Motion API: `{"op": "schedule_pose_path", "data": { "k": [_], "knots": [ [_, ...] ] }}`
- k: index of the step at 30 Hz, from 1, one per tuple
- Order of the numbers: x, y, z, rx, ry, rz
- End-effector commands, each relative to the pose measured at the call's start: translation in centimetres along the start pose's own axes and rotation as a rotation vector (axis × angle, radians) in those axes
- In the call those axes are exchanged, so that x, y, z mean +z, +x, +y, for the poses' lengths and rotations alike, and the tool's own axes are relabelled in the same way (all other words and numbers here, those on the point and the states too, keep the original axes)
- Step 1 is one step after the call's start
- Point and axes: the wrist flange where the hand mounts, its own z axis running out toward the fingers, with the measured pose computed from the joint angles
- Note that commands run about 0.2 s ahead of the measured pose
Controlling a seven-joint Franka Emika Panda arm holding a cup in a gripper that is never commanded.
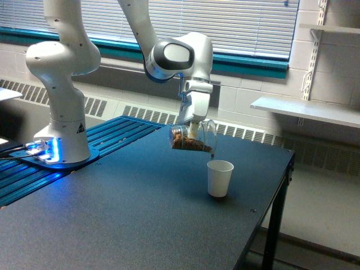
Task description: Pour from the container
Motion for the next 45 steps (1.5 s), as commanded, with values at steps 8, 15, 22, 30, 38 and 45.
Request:
{"op": "schedule_pose_path", "data": {
  "k": [8,15,22,30,38,45],
  "knots": [
    [-0.2,0.2,-1.5,0.003,-0.022,-0.017],
    [-0.1,0.3,-1.8,0.003,-0.030,-0.023],
    [0.0,0.4,-2.0,0.007,-0.046,-0.030],
    [-0.1,0.5,-2.0,0.009,-0.065,-0.040],
    [-0.3,0.7,-2.3,0.018,-0.076,-0.042],
    [-0.4,0.9,-2.7,0.029,-0.080,-0.044]
  ]
}}
